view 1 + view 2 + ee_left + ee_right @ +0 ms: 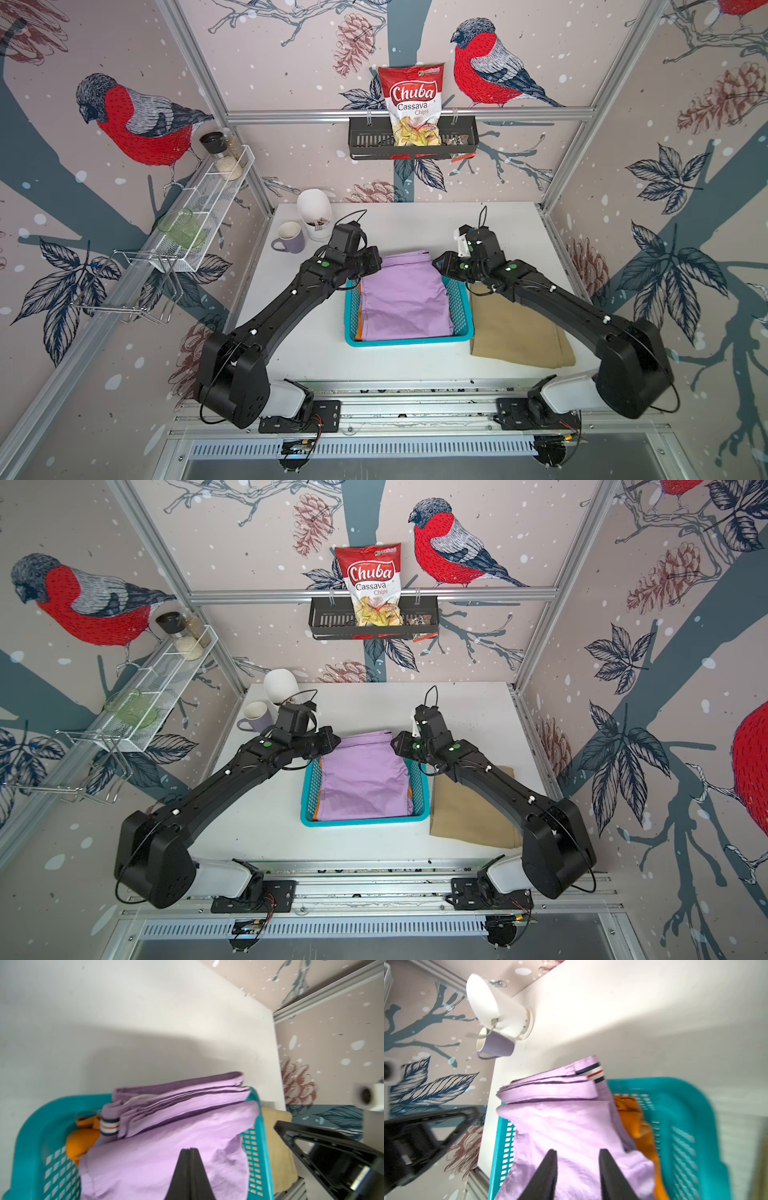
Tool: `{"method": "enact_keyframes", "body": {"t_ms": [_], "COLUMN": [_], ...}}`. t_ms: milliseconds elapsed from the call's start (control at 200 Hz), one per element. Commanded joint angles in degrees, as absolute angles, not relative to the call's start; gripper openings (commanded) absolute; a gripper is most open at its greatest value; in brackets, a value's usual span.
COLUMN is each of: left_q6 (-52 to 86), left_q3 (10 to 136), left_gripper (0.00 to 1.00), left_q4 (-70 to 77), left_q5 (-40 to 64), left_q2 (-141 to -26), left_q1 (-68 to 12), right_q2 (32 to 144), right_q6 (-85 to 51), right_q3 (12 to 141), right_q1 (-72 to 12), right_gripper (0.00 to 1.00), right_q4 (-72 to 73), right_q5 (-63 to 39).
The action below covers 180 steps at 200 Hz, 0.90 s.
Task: Put the folded long pants in the basket
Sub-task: Move the long pant to the center of the board.
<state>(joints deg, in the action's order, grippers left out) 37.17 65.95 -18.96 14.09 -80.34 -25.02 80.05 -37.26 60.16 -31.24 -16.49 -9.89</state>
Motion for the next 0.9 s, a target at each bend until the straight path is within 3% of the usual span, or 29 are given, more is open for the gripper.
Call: {"method": "enact_keyframes", "body": {"t_ms": [0,85,190,330,415,485,895], "left_q6": [34.46,32.78,32.04,32.4,32.47,32.38,33.83], "left_q3": [69.88,73.08,77.8,85.79,89.97,92.83,105.02], "left_gripper": [0.16,0.23,0.42,0.54,0.56,0.57,0.57], "left_q4": [-18.55,-16.79,-14.36,-14.67,-15.52,-16.26,-17.49], "left_q5": [17.11,16.96,18.84,21.53,23.27,24.09,28.6], "left_q2": [-82.13,-85.83,-91.93,-100.78,-105.24,-108.2,-122.26], "left_q1": [-24.88,-24.72,-24.54,-24.42,-24.41,-24.36,-22.33], "right_q2": [77.74,75.25,72.36,69.03,69.36,71.36,94.52], "right_q6": [-34.24,-33.84,-34.06,-36.94,-38.02,-38.48,-38.57], "right_q3": [59.15,55.99,51.21,44.47,41.42,40.06,45.87], "right_q1": [-27.99,-25.04,-21.18,-17.34,-16.31,-15.1,-14.29], "right_gripper": [0.53,0.66,0.68,0.68,0.69,0.75,0.73], "right_q4": [-29.63,-33.91,-35.55,-32.48,-29.44,-27.0,-8.69], "right_q5": [-0.58,6.07,9.58,8.15,7.66,7.29,-0.54]}}
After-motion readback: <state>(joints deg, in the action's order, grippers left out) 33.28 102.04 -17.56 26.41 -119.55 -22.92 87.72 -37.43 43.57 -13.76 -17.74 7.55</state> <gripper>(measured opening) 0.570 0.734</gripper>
